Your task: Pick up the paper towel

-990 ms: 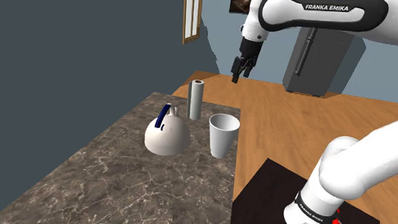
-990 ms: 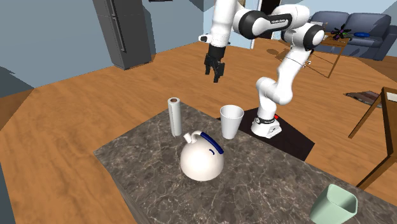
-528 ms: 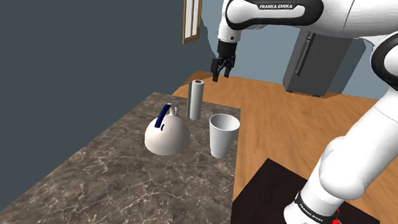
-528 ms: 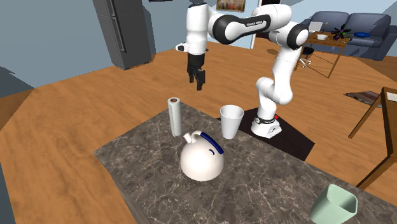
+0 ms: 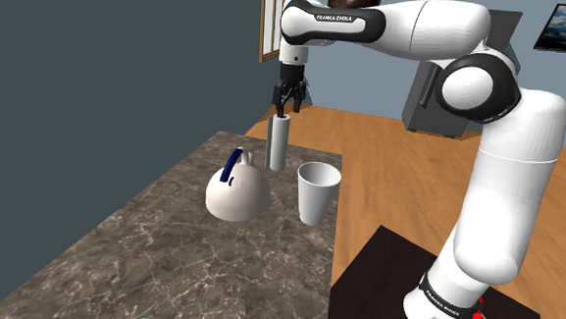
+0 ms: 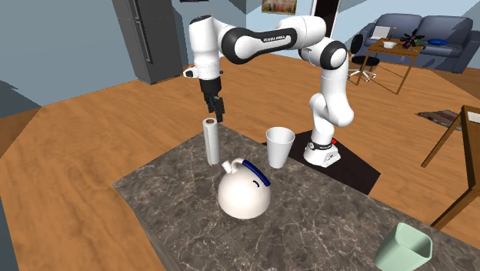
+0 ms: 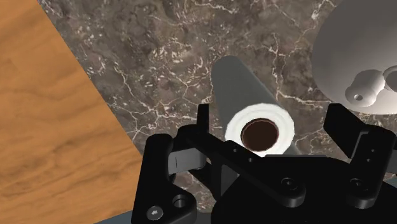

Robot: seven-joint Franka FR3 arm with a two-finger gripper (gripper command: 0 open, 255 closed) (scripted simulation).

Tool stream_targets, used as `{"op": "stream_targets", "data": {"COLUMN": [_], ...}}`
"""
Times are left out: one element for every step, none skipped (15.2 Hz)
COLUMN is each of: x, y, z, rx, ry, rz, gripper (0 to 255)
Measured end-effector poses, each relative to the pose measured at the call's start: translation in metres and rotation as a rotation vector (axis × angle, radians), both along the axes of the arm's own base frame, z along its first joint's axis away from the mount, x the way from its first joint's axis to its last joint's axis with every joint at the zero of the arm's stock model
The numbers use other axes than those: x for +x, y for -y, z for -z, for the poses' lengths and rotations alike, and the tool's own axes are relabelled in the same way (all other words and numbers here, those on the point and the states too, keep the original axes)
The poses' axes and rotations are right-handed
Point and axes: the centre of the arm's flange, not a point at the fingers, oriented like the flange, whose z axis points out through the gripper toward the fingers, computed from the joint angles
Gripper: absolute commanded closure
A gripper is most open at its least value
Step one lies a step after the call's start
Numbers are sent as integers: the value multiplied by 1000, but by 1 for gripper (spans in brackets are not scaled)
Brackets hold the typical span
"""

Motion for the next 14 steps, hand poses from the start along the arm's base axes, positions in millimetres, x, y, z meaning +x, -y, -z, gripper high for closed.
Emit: {"op": "stream_targets", "data": {"x": [5,8,9,9,10,10,10,11,10,10,10,10,10,10], "y": [-1,-2,-2,-2,-2,-2,-2,-2,-2,-2,-1,-1,0,0], "z": [4,9,15,19,24,29,35,39,41,42,42,42,42,42], "rx": [2,4,4,4,5,5,5,5,5,5,4,4,4,3], "ry": [-5,-7,-8,-9,-9,-9,-9,-9,-9,-9,-8,-7,-7,-6], "rz": [-2,-3,-3,-3,-4,-3,-4,-4,-4,-3,-3,-3,-2,-2], "gripper": [0,0,0,0,0,0,0,0,255,255,255,255,255,255]}}
